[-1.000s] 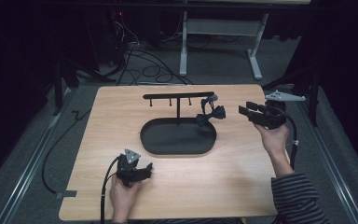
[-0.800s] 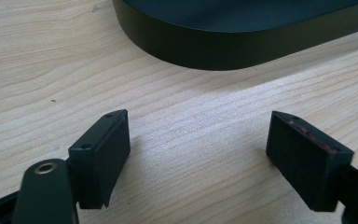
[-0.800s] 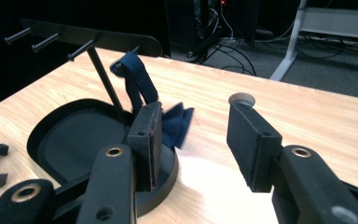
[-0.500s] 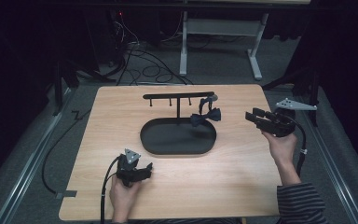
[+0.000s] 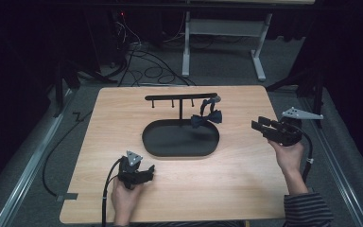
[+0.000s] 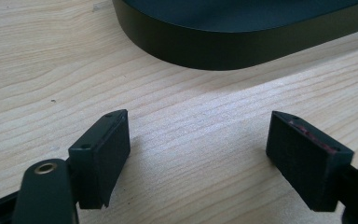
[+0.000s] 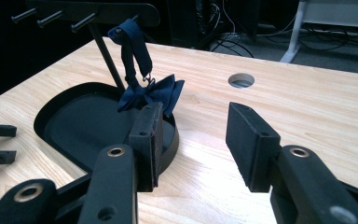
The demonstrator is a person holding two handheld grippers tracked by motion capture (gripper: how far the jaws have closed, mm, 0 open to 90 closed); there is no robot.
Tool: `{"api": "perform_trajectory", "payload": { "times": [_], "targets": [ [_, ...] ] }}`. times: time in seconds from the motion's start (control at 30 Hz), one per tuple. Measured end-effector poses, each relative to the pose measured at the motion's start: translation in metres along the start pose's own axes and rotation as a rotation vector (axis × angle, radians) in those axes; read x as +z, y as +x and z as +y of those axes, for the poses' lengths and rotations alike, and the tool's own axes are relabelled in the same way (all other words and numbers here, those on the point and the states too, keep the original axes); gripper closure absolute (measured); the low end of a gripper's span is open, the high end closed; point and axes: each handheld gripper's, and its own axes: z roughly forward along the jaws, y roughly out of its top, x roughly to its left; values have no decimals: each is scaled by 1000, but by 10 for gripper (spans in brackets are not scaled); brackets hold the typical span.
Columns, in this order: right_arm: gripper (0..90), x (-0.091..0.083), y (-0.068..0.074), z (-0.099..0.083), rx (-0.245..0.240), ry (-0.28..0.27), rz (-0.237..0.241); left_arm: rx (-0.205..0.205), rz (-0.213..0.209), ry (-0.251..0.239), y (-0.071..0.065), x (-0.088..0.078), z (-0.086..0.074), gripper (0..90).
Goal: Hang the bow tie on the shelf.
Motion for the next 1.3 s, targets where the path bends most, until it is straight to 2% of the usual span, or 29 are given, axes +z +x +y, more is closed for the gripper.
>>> {"api": "perform_trajectory", "payload": {
  "times": [0.37, 0.83, 1.0, 1.3],
  "targets": [
    [577, -2, 3, -18, 18, 10, 32, 0, 1, 0, 0, 0, 0, 219],
    [576, -13, 8, -31, 24, 3, 42, 0, 0, 0, 0, 0, 0, 219],
    [574, -12, 10, -36, 36, 2, 52, 0, 1, 0, 0, 0, 0, 219],
    [570, -7, 17, -44, 29, 15, 61, 0, 1, 0, 0, 0, 0, 219]
  ]
}}
